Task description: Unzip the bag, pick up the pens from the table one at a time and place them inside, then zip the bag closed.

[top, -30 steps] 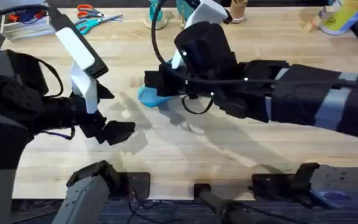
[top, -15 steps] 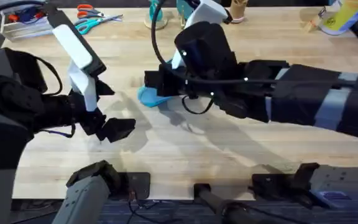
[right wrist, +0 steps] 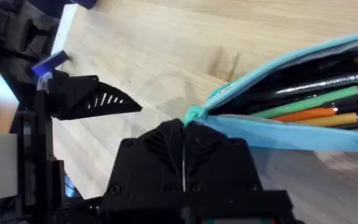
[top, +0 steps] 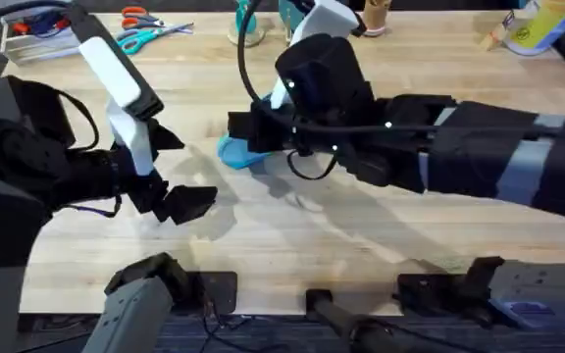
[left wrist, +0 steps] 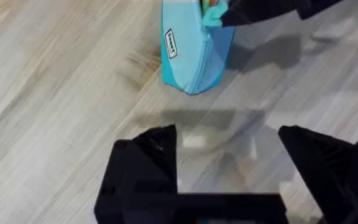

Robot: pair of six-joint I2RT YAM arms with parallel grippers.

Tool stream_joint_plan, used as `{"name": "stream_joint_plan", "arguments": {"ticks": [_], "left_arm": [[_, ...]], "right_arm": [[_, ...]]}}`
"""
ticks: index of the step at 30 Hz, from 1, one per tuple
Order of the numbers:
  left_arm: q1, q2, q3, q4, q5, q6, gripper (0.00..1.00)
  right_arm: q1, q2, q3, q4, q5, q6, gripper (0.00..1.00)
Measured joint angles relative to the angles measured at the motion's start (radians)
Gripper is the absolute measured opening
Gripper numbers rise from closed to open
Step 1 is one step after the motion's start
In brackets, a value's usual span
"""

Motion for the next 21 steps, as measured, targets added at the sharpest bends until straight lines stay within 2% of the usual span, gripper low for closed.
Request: {"name": "stream_joint_plan", "arguments": {"ticks": [10, 17, 21], "left_arm": [[0.000, 0.015, 0.000, 0.054, 0.051, 0.000, 0.994], [0.000, 0.151, 0.000, 0.109, 0.119, 0.009, 0.994], [0.000, 0.237, 0.000, 0.115, 0.173, 0.068, 0.995]], "right_arm": [[0.000, 0.000, 0.000, 0.000, 0.000, 0.000, 0.031], [0.000, 0.000, 0.000, 0.000, 0.000, 0.000, 0.030], [0.000, 0.000, 0.000, 0.000, 0.000, 0.000, 0.030]]}}
